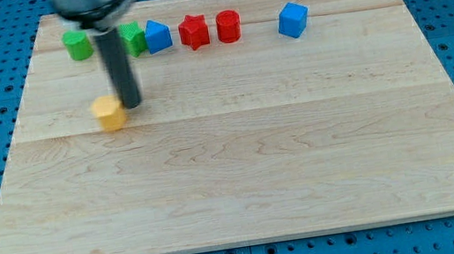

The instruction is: Push the yellow heart to the top of the board

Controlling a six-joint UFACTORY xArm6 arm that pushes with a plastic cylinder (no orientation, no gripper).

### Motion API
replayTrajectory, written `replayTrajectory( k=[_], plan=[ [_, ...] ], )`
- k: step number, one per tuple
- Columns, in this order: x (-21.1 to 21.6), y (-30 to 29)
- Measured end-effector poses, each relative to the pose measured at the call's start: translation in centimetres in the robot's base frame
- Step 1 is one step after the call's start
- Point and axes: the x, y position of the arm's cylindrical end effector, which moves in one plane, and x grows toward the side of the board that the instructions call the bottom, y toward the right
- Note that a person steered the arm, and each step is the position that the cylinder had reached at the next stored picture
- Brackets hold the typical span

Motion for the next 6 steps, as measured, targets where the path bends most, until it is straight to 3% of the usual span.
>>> replayTrajectory(
  k=[1, 3, 4, 6],
  plan=[
    [-0.3, -5.6],
    [-12.6, -2.0],
    [-14.8, -0.5],
    [-15.0, 2.4]
  ],
)
